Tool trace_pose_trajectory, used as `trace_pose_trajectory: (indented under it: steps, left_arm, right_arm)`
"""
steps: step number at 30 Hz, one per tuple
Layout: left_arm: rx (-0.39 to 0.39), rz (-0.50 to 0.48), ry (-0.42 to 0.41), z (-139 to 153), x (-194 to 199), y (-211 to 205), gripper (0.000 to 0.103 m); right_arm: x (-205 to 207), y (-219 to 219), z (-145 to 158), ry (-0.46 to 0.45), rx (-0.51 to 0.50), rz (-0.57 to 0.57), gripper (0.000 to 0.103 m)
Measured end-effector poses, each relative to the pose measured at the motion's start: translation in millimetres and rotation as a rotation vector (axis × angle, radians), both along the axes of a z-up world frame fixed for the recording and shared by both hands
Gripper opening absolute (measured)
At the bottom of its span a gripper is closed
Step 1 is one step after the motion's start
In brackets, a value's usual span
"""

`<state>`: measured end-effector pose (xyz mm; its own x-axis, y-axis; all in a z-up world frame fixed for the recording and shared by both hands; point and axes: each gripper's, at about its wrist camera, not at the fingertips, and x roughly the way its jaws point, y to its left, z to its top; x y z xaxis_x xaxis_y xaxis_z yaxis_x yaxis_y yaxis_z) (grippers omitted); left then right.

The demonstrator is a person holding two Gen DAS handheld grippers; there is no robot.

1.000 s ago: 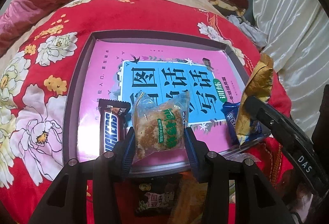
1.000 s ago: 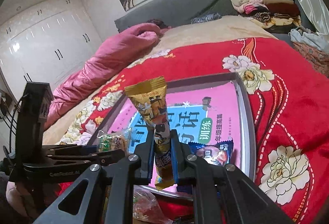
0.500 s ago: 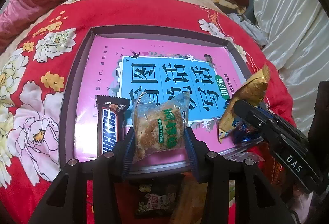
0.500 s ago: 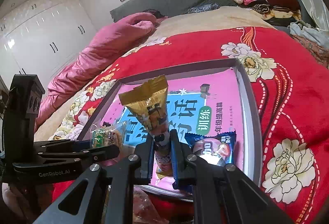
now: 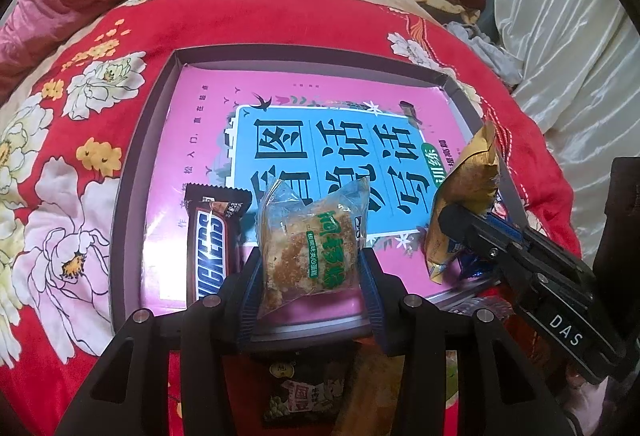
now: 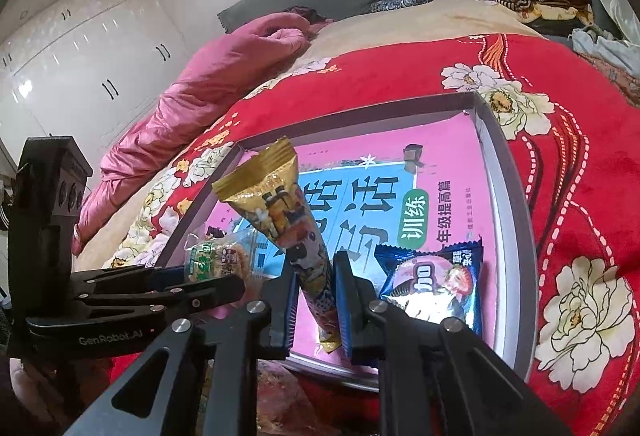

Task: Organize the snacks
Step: 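Lower the pastry bag into the tray with the left tool while the right tool holds the wafer stick, then open the right tool to drop the wafer stick in the tray while the left tool releases the pastry bag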

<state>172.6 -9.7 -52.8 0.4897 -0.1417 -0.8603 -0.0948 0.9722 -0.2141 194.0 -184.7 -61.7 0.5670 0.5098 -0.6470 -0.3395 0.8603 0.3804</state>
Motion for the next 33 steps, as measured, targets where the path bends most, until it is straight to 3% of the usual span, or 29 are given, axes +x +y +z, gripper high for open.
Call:
trace_pose_trajectory:
  steps: [23, 33]
  left_arm:
    - [0.010, -0.001, 0.009, -3.4, 0.8, 1.2, 0.049]
    - [0.003, -0.003, 0.015, -1.8, -0.1, 0.2, 0.052]
  right_arm:
    - [1.3, -0.8, -3.3, 0.016, 0.009, -0.014, 0.023]
    - [2.2, -0.2, -2.9, 0.017, 0.006, -0.014, 0.033]
